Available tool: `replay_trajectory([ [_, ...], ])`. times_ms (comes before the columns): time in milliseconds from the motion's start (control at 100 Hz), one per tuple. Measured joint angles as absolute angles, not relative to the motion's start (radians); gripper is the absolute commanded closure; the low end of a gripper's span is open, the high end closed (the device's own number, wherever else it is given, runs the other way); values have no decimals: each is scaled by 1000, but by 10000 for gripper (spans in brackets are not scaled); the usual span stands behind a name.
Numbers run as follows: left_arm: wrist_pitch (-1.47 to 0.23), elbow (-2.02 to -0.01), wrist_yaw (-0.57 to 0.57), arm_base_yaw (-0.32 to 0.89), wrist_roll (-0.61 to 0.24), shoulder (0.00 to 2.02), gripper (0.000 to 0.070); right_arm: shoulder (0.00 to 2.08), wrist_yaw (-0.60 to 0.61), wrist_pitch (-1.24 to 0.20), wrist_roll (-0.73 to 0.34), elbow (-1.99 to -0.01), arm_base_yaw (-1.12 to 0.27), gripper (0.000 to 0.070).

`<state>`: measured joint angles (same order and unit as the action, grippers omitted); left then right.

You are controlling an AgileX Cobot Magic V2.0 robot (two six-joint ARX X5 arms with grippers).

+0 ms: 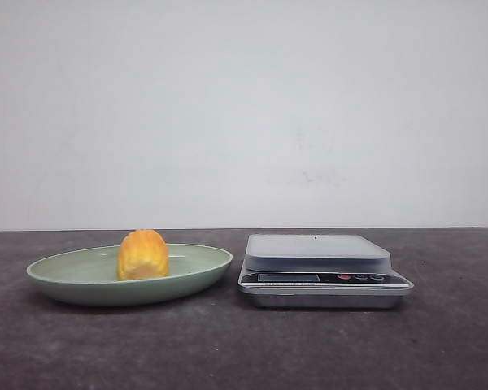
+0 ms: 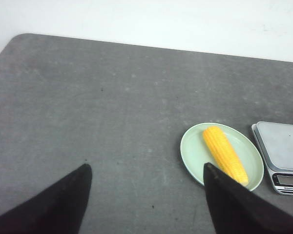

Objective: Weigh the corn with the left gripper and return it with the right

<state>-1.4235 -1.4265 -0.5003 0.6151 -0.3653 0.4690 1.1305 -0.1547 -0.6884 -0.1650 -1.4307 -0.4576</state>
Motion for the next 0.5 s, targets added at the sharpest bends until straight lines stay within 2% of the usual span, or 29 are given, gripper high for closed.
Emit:
replay_trajectory([
  [220,-1406,-1426,-522,616,-350,469,267,826,-239,-864,-119,-1431,-398,211],
  [500,-1291,-1368,-523,616,-301,457,270,580,-258,-1123,-147,-1424,-398,211],
])
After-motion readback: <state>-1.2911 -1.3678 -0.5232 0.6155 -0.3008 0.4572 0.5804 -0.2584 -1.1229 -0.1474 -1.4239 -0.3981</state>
